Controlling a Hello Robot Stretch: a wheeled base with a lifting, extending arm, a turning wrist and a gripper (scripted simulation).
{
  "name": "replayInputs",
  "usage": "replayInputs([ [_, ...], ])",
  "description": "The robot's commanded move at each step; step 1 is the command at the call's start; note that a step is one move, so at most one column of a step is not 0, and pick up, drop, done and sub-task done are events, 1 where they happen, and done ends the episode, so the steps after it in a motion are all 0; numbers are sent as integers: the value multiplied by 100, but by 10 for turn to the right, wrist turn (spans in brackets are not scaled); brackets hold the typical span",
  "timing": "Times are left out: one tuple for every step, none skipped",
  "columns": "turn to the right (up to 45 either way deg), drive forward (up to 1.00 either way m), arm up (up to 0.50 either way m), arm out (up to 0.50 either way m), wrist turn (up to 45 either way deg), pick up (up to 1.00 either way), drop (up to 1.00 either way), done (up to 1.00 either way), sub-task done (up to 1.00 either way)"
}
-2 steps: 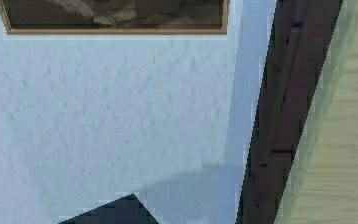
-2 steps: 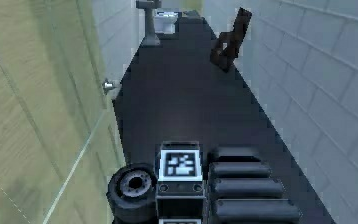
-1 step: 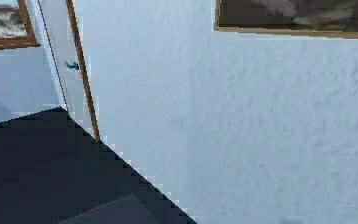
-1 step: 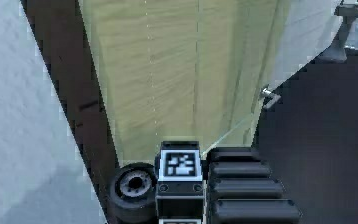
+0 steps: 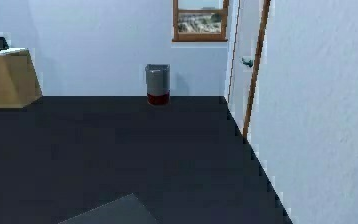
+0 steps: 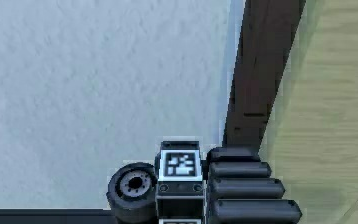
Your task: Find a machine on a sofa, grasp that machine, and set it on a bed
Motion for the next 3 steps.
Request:
replayInputs([
  [-330, 0, 0, 0, 0, 0, 0, 0, 0],
  [0, 10, 0, 0, 0, 0, 0, 0, 0],
  [-210, 0, 0, 0, 0, 0, 0, 0, 0],
])
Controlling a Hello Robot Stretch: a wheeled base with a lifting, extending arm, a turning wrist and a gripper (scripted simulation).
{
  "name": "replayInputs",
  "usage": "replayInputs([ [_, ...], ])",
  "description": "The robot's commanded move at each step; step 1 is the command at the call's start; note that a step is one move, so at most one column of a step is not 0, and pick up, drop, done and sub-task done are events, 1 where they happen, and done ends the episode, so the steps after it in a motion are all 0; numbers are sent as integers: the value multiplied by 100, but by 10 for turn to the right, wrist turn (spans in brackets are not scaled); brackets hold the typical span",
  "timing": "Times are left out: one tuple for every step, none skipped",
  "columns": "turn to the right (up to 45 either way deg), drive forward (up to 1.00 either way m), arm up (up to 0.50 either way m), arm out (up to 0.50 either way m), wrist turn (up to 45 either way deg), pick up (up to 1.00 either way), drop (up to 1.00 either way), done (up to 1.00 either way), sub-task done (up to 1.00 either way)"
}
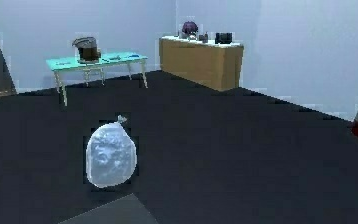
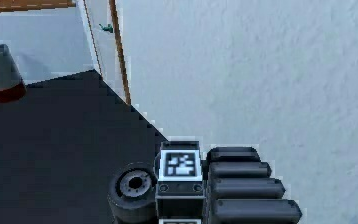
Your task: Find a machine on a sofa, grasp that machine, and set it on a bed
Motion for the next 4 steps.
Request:
replayInputs([
  [0, 10, 0, 0, 0, 0, 0, 0, 0],
  [-450, 0, 0, 0, 0, 0, 0, 0, 0],
  [-450, 0, 0, 0, 0, 0, 0, 0, 0],
  [-300, 0, 0, 0, 0, 0, 0, 0, 0],
])
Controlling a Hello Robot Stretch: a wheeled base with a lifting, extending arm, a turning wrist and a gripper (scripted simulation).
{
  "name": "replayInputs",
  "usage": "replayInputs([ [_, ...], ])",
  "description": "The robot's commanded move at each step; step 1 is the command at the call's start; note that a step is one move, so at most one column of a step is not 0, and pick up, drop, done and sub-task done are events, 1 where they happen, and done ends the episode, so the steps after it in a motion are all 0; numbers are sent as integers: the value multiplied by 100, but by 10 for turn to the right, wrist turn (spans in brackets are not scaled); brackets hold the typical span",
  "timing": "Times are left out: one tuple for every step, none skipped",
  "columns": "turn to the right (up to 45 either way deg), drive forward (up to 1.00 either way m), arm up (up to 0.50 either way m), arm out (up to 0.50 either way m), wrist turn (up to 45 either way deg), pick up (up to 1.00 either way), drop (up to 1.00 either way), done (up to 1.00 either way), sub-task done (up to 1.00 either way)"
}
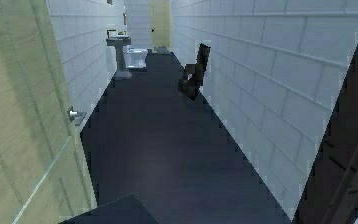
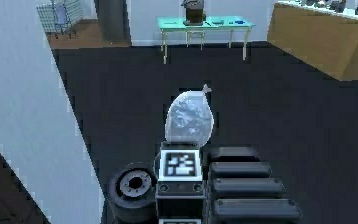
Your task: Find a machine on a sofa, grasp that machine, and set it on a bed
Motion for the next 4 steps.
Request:
replayInputs([
  [-30, 0, 0, 0, 0, 0, 0, 0, 0],
  [-30, 0, 0, 0, 0, 0, 0, 0, 0],
  [0, 15, 0, 0, 0, 0, 0, 0, 0],
  [0, 100, 0, 0, 0, 0, 0, 0, 0],
])
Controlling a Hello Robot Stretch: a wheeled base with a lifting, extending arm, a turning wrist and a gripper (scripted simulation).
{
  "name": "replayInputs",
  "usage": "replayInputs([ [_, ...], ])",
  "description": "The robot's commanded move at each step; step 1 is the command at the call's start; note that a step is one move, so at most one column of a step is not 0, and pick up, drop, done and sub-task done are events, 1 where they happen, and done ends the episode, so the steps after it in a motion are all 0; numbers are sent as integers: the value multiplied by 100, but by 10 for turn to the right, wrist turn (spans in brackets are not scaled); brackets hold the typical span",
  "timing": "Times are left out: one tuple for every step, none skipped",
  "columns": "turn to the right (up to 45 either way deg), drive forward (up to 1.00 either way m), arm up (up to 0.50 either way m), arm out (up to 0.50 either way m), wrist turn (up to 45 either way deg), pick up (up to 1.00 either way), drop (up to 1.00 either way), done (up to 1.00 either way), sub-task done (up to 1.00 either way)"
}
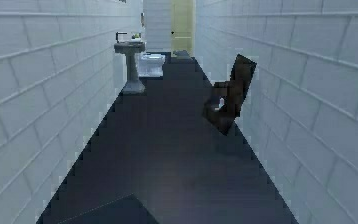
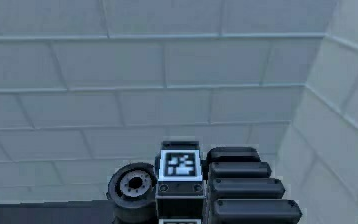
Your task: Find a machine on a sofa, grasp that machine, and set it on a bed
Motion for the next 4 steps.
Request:
replayInputs([
  [0, 100, 0, 0, 0, 0, 0, 0, 0],
  [0, 100, 0, 0, 0, 0, 0, 0, 0],
  [0, 90, 0, 0, 0, 0, 0, 0, 0],
  [30, 0, 0, 0, 0, 0, 0, 0, 0],
])
